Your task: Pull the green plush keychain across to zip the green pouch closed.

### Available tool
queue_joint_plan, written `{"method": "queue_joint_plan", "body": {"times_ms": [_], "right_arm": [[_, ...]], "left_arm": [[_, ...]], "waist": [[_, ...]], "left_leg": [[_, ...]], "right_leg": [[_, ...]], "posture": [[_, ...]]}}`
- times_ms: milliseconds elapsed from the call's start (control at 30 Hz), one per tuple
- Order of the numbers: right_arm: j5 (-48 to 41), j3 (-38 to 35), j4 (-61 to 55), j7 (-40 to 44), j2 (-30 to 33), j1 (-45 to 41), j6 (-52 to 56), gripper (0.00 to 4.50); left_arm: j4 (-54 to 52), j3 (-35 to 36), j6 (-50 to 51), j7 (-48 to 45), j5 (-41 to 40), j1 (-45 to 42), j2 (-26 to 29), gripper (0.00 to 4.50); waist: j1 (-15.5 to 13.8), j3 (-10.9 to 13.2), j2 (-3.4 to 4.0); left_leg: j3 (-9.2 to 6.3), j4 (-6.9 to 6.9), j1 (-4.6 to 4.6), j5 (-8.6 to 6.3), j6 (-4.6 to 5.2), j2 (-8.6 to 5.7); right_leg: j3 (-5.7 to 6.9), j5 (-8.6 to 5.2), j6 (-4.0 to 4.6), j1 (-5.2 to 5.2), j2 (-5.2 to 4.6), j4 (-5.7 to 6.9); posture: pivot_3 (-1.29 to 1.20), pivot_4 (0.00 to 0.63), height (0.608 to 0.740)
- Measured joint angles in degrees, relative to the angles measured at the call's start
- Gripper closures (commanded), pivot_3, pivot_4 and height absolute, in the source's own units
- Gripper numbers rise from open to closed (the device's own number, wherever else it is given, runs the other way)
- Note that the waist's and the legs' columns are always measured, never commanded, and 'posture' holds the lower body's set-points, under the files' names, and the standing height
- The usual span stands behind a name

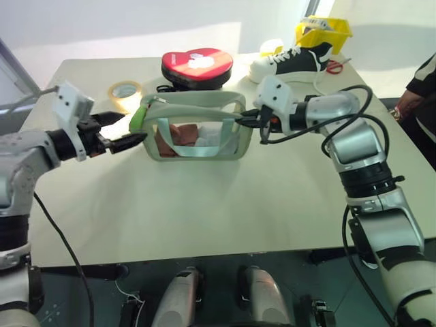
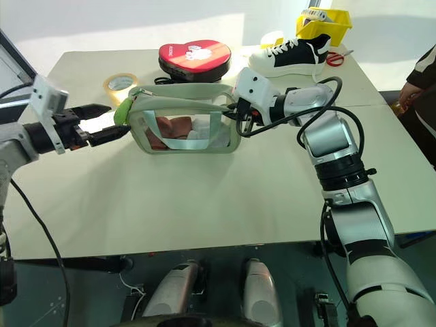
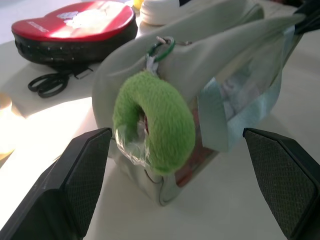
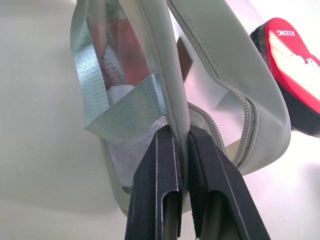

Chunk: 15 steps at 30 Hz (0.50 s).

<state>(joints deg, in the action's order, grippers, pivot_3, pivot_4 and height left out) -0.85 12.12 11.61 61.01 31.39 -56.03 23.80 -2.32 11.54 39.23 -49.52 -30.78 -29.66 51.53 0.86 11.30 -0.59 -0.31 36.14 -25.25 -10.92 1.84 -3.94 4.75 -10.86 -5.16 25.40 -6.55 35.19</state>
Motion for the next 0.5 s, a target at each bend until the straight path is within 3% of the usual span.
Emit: {"method": "queue_joint_plan", "body": {"times_ms": [67,300,500], "right_arm": [[0.0,0.0,-0.01,0.0,-0.01,-0.03,0.18,4.5],[-0.03,0.0,-0.1,0.03,-0.53,-0.29,0.91,4.5],[-0.02,0.0,-0.1,-0.01,-0.67,-0.29,0.93,4.5]], "left_arm": [[0.98,-0.54,-1.55,1.05,1.85,-0.54,-0.29,0.9],[3.51,-0.62,-3.9,1.86,3.58,-2.91,-2.18,4.4],[5.32,-0.57,-3.43,1.06,3.66,-5.94,-2.31,4.47]], "waist": [[-0.06,0.0,0.0],[-0.05,0.0,0.0],[-0.15,0.0,0.0]], "left_leg": [[0.0,0.0,0.0,-0.01,-0.01,0.0],[0.0,0.0,0.0,0.0,0.0,0.0],[0.0,0.01,-0.01,0.0,0.01,-0.01]], "right_leg": [[0.0,0.0,0.0,0.0,0.0,0.0],[0.0,0.0,0.0,0.0,0.0,0.0],[0.02,0.0,0.0,-0.01,0.05,0.0]], "posture": [[0.0,0.15,0.74],[0.0,0.15,0.74],[0.0,0.15,0.74]]}}
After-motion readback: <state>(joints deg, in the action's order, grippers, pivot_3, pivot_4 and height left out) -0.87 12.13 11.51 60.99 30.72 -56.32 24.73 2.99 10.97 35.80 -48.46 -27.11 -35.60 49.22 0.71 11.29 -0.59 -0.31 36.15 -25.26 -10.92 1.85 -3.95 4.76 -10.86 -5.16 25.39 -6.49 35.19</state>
